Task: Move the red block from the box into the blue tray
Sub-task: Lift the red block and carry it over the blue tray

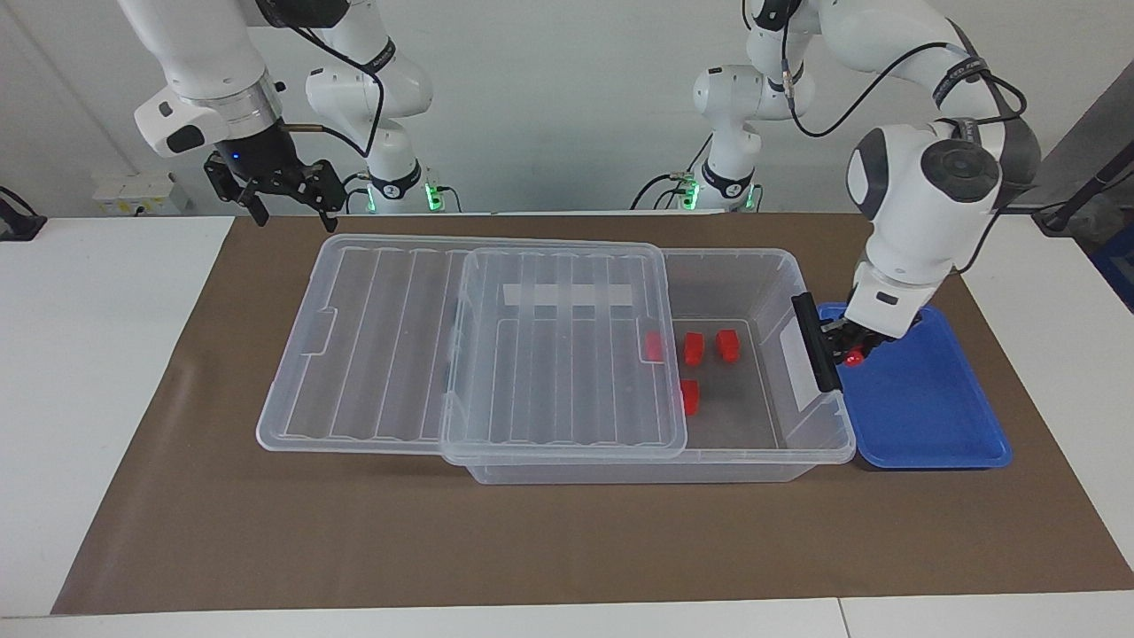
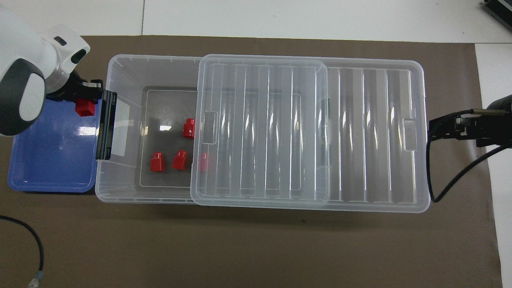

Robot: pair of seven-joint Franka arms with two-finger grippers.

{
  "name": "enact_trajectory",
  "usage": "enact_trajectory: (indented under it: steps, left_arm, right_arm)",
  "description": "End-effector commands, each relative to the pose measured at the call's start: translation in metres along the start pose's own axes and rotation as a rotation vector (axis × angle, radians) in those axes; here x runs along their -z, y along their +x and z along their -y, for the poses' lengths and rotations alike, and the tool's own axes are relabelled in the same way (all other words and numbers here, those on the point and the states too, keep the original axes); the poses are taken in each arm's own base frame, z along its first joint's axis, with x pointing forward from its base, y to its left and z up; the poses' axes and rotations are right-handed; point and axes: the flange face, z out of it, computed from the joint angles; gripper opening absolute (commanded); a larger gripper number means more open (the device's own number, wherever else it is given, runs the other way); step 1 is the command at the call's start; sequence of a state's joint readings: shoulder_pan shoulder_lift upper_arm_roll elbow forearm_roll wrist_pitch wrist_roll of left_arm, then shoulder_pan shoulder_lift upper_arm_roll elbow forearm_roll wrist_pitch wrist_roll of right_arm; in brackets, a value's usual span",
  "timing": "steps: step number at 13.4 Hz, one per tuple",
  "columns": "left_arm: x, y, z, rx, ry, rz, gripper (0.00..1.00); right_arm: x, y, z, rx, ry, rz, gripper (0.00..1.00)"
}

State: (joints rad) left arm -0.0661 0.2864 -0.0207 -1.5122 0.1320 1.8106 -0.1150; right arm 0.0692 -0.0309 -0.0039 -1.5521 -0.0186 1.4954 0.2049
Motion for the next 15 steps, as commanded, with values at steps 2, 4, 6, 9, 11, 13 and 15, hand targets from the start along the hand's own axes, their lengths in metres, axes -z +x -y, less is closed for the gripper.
enact_trajectory:
  steps: [2,4,6,9,11,13,15]
  left_arm:
    - [-0.021,0.001,0.083,-0.095,-0.014,-0.062,0.00]
    - [-0.050,-0.011,0.101,-0.101,-0.010,-0.103,0.00]
    - [-0.079,-0.022,0.108,-0.091,-0.012,-0.108,0.00]
    - [-0.105,-0.026,0.107,-0.089,-0.015,-0.116,0.00]
    - [-0.123,-0.033,0.107,-0.087,-0.017,-0.119,0.00]
    - [-0.140,-0.042,0.116,-0.073,-0.020,-0.108,0.00]
    - [-0.156,-0.046,0.117,-0.082,-0.023,-0.098,0.00]
  right_arm:
    - [-0.003,-0.001,-0.016,-0.033,0.008,0.010,1.00]
    - [-0.005,0.001,-0.018,-0.037,0.012,-0.006,0.97]
    - [-0.007,0.001,-0.020,-0.042,0.013,-0.011,0.68]
    - [-0.019,0.005,-0.029,-0.074,0.016,-0.041,0.00]
    - [-0.037,0.008,-0.044,-0.099,0.016,-0.062,0.00]
    - [-0.051,0.014,-0.058,-0.121,0.021,-0.080,0.00]
    - [-0.065,0.019,-0.064,-0.131,0.022,-0.087,0.00]
